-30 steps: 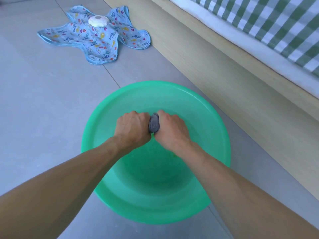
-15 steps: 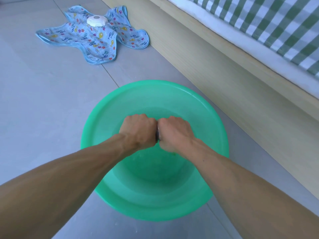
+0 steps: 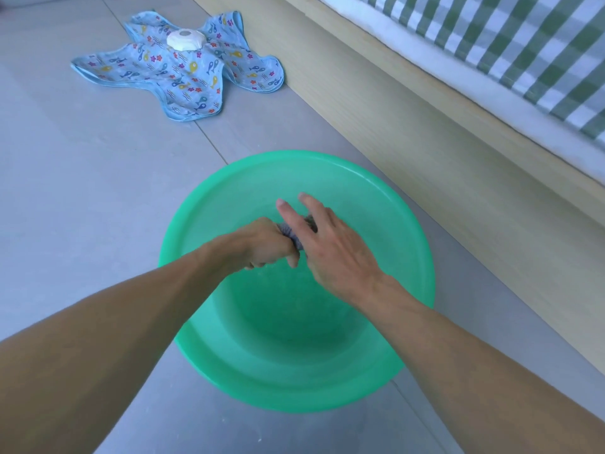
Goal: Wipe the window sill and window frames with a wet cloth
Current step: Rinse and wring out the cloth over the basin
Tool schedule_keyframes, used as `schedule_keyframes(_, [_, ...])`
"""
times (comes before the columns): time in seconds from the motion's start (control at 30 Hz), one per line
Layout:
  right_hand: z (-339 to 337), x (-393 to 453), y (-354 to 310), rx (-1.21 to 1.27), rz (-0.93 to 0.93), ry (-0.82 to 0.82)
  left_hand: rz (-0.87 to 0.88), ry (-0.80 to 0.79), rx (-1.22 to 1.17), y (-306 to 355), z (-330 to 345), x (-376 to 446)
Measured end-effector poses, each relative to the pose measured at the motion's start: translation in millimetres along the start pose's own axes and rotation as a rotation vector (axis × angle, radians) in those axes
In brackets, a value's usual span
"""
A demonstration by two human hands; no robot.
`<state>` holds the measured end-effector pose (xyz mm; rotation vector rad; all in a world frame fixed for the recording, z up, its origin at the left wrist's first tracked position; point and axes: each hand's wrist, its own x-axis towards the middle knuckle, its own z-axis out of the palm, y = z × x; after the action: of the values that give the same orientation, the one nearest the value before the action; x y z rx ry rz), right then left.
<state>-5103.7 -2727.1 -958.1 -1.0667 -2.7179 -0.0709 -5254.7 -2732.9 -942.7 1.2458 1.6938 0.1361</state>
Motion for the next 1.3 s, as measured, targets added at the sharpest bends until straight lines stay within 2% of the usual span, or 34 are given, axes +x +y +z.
schedule_keyframes(0.07, [2,-4,0,-0.036,-0.070,0.095,0.087,-0.229,-0.150,3,2,-9])
schedule_keyframes(0.1, [1,-3,-1,-0.032,-0.088,0.099,0.162,-0.241,-0.139,5,4,-13])
schedule_keyframes(0.2, [-13,5,-4,-0.112,-0.095,0.029,0.277,0.011,0.120,3,16,-13])
schedule_keyframes(0.33, [-30,16,-14,-0.129,0.030,-0.287,0.209,0.330,0.422,-1,21,-16])
schedule_keyframes(0.47, [-33,22,-22,-0.081,0.153,-0.373,0.206,0.458,0.597,-2,22,-19])
schedule_keyframes(0.57, [-32,24,-26,-0.029,0.228,-0.413,0.204,0.475,0.694,-1,20,-22])
schedule_keyframes(0.73, [-34,28,-24,0.019,0.304,-0.404,0.206,0.468,0.765,5,15,-22])
schedule_keyframes(1.07, [-44,36,-19,0.044,0.296,-0.422,0.191,0.474,0.674,10,11,-23])
schedule_keyframes(1.13, [-42,34,-19,0.028,0.290,-0.371,0.201,0.507,0.668,11,7,-23])
schedule_keyframes(1.23, [-37,30,-16,0.010,0.304,-0.148,0.242,0.616,0.611,14,-5,-18])
schedule_keyframes(1.27, [-36,31,-15,0.023,0.307,-0.133,0.220,0.579,0.579,14,-8,-15])
schedule_keyframes(1.3, [-35,33,-14,0.037,0.297,-0.197,0.180,0.476,0.544,13,-8,-13])
